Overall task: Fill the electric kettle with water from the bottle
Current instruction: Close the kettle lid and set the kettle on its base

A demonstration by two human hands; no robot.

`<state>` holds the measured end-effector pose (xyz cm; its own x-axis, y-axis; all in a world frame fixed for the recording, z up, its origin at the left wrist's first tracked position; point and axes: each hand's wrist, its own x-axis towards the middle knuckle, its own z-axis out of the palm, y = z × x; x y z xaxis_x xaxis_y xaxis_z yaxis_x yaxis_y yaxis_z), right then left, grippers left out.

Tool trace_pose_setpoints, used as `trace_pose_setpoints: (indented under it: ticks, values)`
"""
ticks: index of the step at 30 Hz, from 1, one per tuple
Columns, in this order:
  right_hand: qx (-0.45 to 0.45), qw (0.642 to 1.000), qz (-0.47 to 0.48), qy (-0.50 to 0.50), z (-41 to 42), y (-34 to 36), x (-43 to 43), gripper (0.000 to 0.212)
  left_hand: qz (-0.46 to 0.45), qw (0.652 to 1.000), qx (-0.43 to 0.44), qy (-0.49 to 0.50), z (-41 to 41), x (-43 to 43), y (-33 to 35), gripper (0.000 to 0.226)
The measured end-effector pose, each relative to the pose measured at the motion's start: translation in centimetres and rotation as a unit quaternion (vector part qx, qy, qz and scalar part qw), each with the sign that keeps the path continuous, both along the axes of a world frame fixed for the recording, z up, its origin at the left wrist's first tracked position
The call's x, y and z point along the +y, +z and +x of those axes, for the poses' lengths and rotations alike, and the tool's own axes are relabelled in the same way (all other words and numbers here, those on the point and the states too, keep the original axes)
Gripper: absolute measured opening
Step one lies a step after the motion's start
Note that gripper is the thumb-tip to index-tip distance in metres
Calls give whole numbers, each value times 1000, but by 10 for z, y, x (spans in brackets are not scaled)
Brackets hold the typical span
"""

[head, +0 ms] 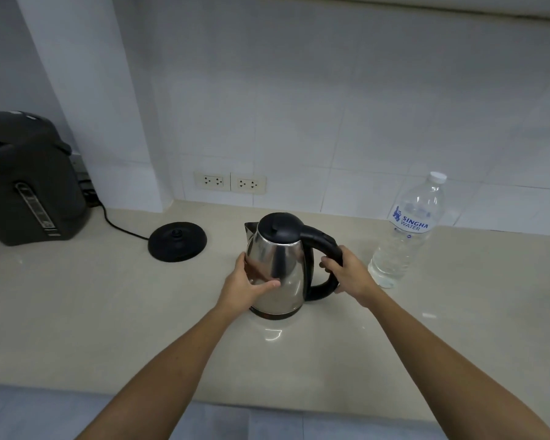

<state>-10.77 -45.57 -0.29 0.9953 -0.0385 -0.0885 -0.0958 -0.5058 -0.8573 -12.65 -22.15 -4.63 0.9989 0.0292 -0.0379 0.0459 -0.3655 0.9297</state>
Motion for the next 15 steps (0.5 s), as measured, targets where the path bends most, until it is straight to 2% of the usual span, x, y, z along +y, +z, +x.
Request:
trace_pose_setpoints:
  ticks: [3,9,15]
  values:
    - [-17,1000,4,-6,5,8,9,18,4,1000,-16,0,4,8,4,59]
    - [-49,998,31,9,40,37,50,16,14,998,-65,9,32,52,44,60]
    - [-64,996,65,25,81,55,117,19,44,996,-74,8,70,119,74,52]
